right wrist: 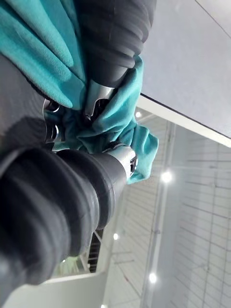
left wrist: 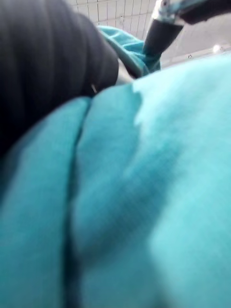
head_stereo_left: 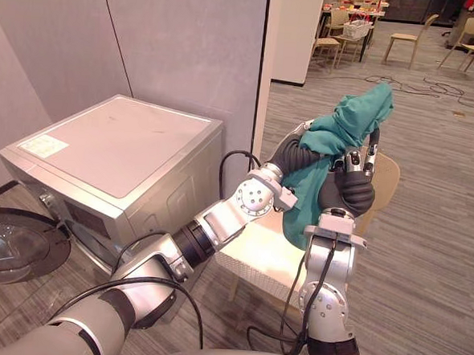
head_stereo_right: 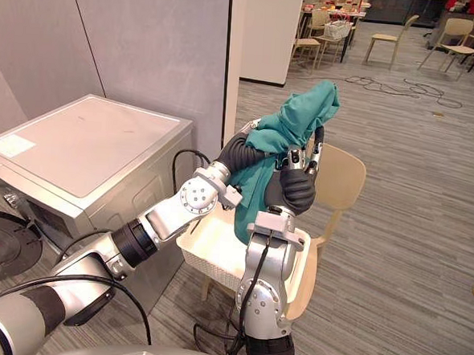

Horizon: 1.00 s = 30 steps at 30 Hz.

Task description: Pick up the laundry basket with both hands and put the clothes into the washing machine.

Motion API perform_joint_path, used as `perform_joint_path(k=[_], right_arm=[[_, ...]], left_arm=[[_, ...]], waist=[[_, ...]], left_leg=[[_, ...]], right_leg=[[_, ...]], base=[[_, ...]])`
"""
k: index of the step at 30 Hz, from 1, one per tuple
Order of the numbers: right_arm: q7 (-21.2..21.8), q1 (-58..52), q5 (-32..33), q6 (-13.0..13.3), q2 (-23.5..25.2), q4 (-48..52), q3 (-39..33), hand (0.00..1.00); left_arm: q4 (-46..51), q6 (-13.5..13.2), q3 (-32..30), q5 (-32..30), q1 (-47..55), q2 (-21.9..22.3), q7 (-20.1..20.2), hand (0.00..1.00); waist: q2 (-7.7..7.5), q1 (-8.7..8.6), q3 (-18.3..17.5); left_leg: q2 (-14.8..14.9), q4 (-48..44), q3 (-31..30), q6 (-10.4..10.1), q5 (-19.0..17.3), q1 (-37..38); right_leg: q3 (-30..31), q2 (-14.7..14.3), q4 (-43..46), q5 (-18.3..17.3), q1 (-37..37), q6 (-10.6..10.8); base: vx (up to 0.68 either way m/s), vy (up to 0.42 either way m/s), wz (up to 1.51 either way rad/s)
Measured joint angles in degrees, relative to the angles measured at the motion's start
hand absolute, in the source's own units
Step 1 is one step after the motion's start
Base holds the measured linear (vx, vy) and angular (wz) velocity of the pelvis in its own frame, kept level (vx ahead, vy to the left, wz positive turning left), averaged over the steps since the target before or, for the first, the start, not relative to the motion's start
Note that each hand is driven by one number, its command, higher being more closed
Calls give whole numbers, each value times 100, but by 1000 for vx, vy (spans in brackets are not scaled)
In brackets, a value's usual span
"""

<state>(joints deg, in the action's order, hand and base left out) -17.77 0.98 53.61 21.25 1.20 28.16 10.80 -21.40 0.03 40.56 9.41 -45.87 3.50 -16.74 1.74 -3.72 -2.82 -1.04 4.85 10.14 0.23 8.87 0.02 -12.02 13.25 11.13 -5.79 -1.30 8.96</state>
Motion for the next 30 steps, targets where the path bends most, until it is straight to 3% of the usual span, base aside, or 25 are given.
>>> perform_joint_path(k=[6,10,13,19,30], right_arm=[[155,-139,-83,-173,-217,18,-222,0],[246,-516,-230,-482,-411,-69,-1005,0],[232,-882,-227,-651,-531,-492,-1805,0],[286,-1031,-228,-766,-523,-667,-2696,0],[453,-1278,-243,-805,-325,-667,-3320,0]], left_arm=[[7,11,-69,54,0,-16,75,100],[376,12,-330,109,6,-220,268,100],[1137,-57,-1046,179,81,-614,276,100],[2174,-328,-2573,287,643,-1425,194,100],[3144,-591,-4807,666,1786,-2040,-70,100]], waist=[[-20,3,13],[-21,35,14],[-17,21,12],[0,-1,12],[68,32,14]], left_leg=[[-4,1,20,1,0,-5],[3,2,81,2,-2,-37],[30,2,122,-2,-5,-30],[107,2,159,-44,-24,-1],[93,5,87,-61,-38,-44]], right_leg=[[25,-1,-7,8,18,-10],[94,-16,-14,28,87,-40],[151,-55,-46,75,100,-79],[192,-144,-107,96,84,-110],[131,-146,-190,110,42,-132]], base=[[0,0,-1],[2,-2,-8],[14,-17,-9],[6,-18,-6],[8,-2,2]])
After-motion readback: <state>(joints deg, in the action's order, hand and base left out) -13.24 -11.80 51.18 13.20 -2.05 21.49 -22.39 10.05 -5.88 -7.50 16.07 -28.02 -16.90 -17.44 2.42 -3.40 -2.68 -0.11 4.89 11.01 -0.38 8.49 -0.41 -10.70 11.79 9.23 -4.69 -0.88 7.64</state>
